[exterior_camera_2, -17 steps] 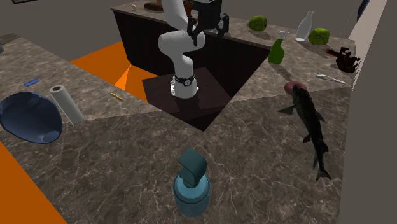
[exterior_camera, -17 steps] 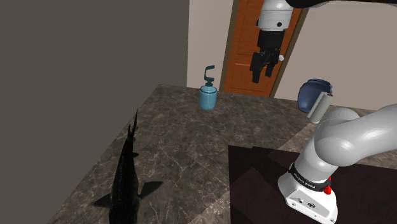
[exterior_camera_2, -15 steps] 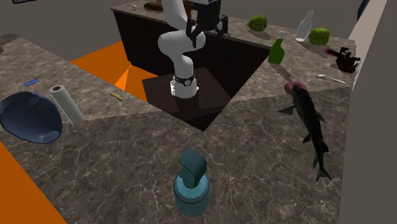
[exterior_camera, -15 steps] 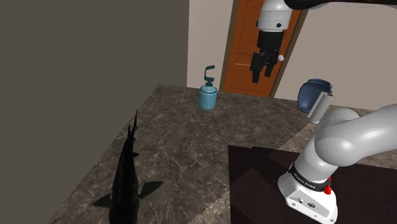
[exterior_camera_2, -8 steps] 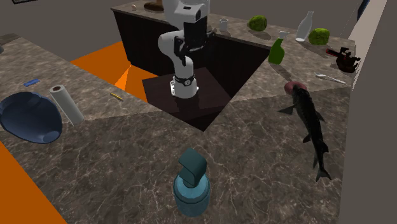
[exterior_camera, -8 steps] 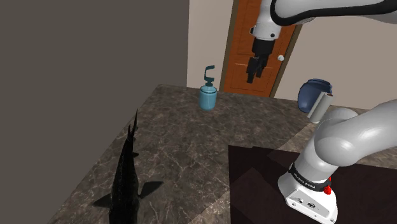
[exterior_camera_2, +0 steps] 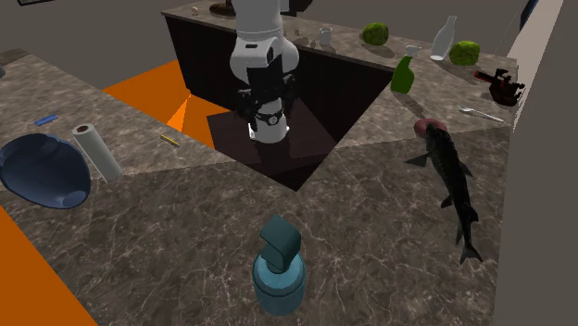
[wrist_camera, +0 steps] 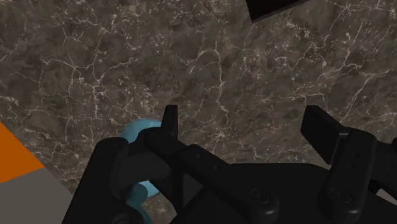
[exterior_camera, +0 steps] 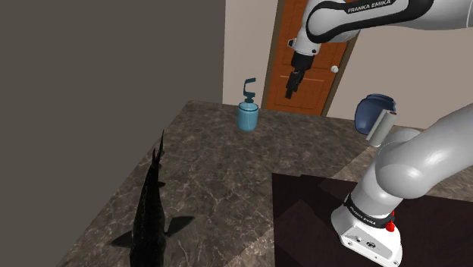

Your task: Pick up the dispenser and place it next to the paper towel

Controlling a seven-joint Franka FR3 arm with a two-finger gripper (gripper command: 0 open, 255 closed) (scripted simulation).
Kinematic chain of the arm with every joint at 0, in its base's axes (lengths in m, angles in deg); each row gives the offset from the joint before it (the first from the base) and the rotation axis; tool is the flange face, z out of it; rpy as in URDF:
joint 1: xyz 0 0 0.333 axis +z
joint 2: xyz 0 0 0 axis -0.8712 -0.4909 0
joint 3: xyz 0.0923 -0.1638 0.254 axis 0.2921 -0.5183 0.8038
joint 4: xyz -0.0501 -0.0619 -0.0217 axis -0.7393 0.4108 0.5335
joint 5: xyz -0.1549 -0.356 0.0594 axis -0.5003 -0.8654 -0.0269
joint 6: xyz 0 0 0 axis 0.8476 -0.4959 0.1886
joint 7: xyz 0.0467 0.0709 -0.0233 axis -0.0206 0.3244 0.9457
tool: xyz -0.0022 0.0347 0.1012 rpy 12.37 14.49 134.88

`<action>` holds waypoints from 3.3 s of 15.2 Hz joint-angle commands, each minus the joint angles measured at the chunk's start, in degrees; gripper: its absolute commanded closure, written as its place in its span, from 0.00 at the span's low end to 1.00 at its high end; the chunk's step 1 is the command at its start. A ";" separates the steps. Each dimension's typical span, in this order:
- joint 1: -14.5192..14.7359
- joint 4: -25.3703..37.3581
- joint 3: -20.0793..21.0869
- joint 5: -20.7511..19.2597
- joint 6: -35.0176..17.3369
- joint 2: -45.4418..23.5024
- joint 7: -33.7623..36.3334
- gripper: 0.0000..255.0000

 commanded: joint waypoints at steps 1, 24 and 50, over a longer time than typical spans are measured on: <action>0.70 1.76 -2.62 0.74 -3.50 -3.99 -4.82 0.00; -0.29 34.22 -10.29 32.24 -13.62 -47.09 -50.39 0.00; -0.08 35.58 -10.29 31.87 -12.56 -47.19 -49.48 1.00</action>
